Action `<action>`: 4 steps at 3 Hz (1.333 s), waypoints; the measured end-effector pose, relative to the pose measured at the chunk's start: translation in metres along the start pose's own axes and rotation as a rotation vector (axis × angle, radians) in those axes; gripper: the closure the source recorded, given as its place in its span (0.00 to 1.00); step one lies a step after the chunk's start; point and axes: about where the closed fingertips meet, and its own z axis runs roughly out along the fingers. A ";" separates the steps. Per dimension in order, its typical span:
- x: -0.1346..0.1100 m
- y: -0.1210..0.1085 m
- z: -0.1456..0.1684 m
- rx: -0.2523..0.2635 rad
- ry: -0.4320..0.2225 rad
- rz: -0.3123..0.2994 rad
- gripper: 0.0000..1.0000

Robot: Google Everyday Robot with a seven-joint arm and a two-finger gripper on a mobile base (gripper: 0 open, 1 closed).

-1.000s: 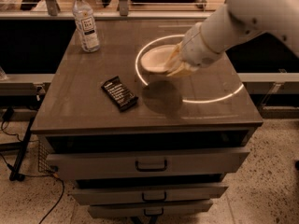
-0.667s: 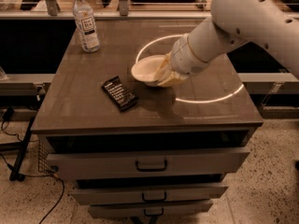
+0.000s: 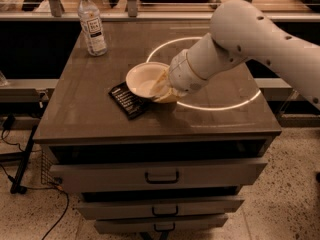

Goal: Move paper bowl near rxbar chocolate

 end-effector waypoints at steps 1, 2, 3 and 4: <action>-0.002 0.009 -0.017 0.076 0.010 0.053 0.19; -0.002 0.013 -0.034 0.118 0.032 0.076 0.00; 0.015 0.004 -0.111 0.275 0.059 0.177 0.00; 0.038 -0.003 -0.205 0.467 0.096 0.284 0.00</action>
Offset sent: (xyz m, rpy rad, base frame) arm -0.0242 -0.0382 0.0356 0.0234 -0.0714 -0.1970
